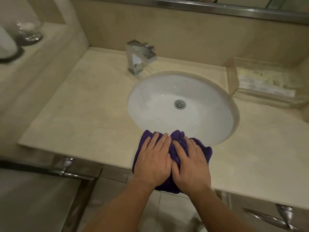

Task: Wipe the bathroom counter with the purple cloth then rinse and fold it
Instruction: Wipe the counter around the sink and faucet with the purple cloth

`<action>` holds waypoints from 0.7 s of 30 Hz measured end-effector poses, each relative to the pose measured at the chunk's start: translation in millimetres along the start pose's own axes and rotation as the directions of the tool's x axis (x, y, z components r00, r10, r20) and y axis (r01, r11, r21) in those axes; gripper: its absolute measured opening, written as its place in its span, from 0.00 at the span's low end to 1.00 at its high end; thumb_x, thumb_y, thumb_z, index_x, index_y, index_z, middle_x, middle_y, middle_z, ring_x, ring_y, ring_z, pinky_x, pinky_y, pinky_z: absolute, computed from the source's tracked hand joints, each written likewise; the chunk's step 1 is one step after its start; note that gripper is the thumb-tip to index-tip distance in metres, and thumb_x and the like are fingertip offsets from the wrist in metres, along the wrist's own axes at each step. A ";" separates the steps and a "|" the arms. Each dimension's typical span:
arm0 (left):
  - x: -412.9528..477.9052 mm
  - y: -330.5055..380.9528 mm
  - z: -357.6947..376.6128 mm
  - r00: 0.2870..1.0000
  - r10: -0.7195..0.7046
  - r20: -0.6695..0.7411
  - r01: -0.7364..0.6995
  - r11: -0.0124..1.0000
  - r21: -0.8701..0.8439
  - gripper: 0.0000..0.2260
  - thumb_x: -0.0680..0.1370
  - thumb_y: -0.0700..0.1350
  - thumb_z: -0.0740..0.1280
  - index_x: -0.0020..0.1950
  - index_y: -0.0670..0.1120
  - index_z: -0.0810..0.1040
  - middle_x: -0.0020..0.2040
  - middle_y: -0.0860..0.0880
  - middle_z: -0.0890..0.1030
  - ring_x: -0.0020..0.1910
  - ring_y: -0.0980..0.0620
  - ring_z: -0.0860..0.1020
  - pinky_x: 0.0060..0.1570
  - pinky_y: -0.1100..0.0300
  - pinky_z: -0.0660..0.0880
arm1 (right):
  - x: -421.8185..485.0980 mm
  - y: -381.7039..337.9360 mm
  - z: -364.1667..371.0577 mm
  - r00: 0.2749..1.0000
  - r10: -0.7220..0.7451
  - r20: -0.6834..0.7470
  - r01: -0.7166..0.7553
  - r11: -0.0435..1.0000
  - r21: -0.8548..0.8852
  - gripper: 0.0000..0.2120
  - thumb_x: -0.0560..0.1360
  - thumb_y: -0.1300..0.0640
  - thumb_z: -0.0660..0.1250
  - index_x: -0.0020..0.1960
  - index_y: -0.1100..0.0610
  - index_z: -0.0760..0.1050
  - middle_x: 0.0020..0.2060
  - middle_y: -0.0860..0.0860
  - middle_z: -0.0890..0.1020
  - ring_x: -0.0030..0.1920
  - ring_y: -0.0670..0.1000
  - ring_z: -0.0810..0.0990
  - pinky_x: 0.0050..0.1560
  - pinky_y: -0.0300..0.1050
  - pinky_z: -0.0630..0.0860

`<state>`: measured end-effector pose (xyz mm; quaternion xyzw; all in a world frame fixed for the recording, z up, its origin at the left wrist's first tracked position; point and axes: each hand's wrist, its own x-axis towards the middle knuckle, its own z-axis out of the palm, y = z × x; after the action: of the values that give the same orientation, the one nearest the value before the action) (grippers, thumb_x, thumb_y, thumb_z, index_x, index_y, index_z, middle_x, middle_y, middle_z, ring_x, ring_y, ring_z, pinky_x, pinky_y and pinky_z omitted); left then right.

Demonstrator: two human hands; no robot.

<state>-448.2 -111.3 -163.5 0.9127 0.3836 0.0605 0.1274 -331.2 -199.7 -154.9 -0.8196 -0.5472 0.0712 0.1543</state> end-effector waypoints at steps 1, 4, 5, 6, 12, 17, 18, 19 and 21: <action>-3.3 -14.7 -4.1 1.000 -0.015 -0.003 0.015 1.000 0.002 0.25 0.80 0.50 0.50 0.75 0.47 0.69 0.74 0.50 0.71 0.75 0.48 0.66 0.74 0.48 0.62 | 3.7 -14.0 5.3 1.000 -0.008 0.007 0.008 1.000 -0.003 0.26 0.78 0.44 0.55 0.73 0.53 0.71 0.72 0.58 0.73 0.72 0.60 0.70 0.73 0.59 0.66; -11.4 -57.7 -15.1 0.998 -0.052 -0.028 0.053 0.999 0.010 0.25 0.80 0.50 0.49 0.76 0.48 0.68 0.75 0.50 0.70 0.76 0.48 0.65 0.75 0.47 0.62 | 16.4 -54.5 22.3 0.999 -0.031 0.032 0.031 1.000 -0.002 0.27 0.79 0.43 0.54 0.74 0.51 0.70 0.74 0.57 0.70 0.73 0.60 0.68 0.73 0.58 0.67; -13.9 -71.6 -19.4 0.997 -0.071 -0.036 0.071 0.997 0.006 0.25 0.80 0.51 0.49 0.76 0.48 0.68 0.76 0.50 0.68 0.77 0.47 0.63 0.75 0.46 0.61 | 21.3 -67.8 27.6 0.998 -0.041 0.038 0.041 0.999 -0.004 0.27 0.79 0.43 0.54 0.75 0.51 0.69 0.74 0.56 0.69 0.74 0.59 0.68 0.73 0.58 0.67; -15.6 -85.0 -23.6 0.995 -0.089 -0.041 0.089 0.996 0.003 0.25 0.80 0.51 0.49 0.77 0.49 0.67 0.77 0.48 0.66 0.78 0.45 0.61 0.75 0.44 0.61 | 26.8 -80.6 32.6 0.998 -0.049 0.047 0.049 0.999 -0.004 0.26 0.79 0.42 0.54 0.75 0.50 0.68 0.75 0.56 0.69 0.74 0.59 0.67 0.73 0.57 0.66; -12.7 -159.9 -47.9 0.982 -0.184 -0.032 0.184 0.983 -0.014 0.27 0.76 0.53 0.52 0.76 0.53 0.64 0.81 0.45 0.54 0.80 0.42 0.49 0.77 0.40 0.50 | 66.5 -142.6 54.2 0.983 -0.153 0.103 0.155 0.988 -0.010 0.27 0.80 0.42 0.53 0.77 0.48 0.65 0.77 0.54 0.65 0.78 0.57 0.60 0.78 0.54 0.55; -3.9 -222.8 -70.3 0.970 -0.239 -0.050 0.238 0.971 -0.025 0.25 0.75 0.53 0.53 0.69 0.47 0.72 0.74 0.46 0.70 0.75 0.46 0.64 0.76 0.44 0.58 | 108.8 -189.5 72.0 0.958 -0.269 0.096 0.268 0.963 0.025 0.25 0.78 0.43 0.57 0.73 0.49 0.70 0.74 0.53 0.71 0.75 0.56 0.65 0.76 0.54 0.60; -0.5 -228.0 -73.4 0.964 -0.255 -0.071 0.253 0.967 -0.030 0.23 0.75 0.53 0.54 0.67 0.47 0.73 0.70 0.47 0.73 0.71 0.46 0.69 0.74 0.46 0.62 | 115.2 -194.7 74.7 0.959 -0.265 0.096 0.264 0.964 0.022 0.25 0.79 0.43 0.56 0.73 0.49 0.71 0.73 0.53 0.72 0.74 0.56 0.67 0.75 0.55 0.61; 4.6 -233.1 -75.9 0.954 -0.283 -0.100 0.280 0.959 -0.040 0.21 0.75 0.52 0.56 0.65 0.47 0.74 0.66 0.48 0.76 0.66 0.47 0.72 0.69 0.48 0.67 | 123.8 -200.8 77.6 0.963 -0.250 0.099 0.250 0.968 0.011 0.24 0.79 0.43 0.55 0.73 0.49 0.71 0.72 0.53 0.73 0.72 0.56 0.69 0.74 0.55 0.63; 15.8 -240.7 -79.1 0.924 -0.350 -0.152 0.345 0.937 -0.054 0.21 0.74 0.51 0.57 0.66 0.48 0.72 0.59 0.48 0.76 0.57 0.48 0.74 0.60 0.50 0.71 | 141.5 -211.6 82.1 0.974 -0.205 0.093 0.207 0.978 -0.017 0.23 0.80 0.42 0.55 0.73 0.47 0.70 0.69 0.52 0.75 0.68 0.56 0.72 0.70 0.55 0.67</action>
<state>-618.5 76.8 -154.5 0.8207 0.5473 0.1147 0.1168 -484.4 19.5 -154.8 -0.7563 -0.6366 0.0847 0.1250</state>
